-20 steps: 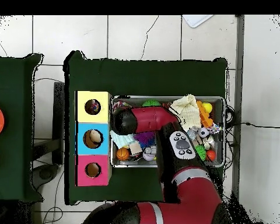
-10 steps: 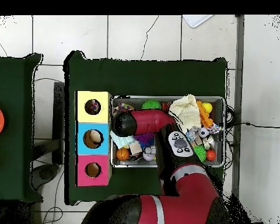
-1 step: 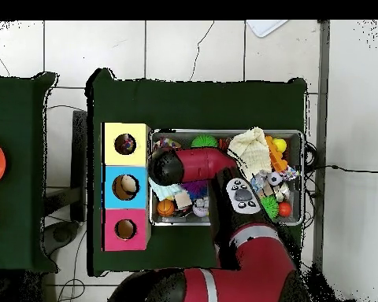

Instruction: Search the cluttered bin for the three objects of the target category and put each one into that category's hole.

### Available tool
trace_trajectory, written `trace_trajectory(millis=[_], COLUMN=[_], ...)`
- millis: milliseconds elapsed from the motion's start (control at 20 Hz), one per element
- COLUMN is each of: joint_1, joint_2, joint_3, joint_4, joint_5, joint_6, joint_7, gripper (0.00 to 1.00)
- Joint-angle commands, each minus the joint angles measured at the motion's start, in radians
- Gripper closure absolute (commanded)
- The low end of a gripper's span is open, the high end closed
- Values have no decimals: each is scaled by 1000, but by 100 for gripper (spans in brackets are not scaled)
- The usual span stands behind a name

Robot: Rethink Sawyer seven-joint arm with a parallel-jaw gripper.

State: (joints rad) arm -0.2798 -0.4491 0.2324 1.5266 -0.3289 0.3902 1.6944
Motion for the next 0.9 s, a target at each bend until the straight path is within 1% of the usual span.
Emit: trace_trajectory(millis=[50, 250, 550, 900], joint_1=[7, 0, -12, -30], joint_2=[-215, -273, -307, -297], joint_3=[-14, -4, 13, 36], joint_4=[140, 164, 175, 180], joint_5=[29, 51, 55, 41], joint_6=[177, 230, 255, 191], joint_7=[52, 43, 35, 28], gripper=[100, 100, 100, 100])
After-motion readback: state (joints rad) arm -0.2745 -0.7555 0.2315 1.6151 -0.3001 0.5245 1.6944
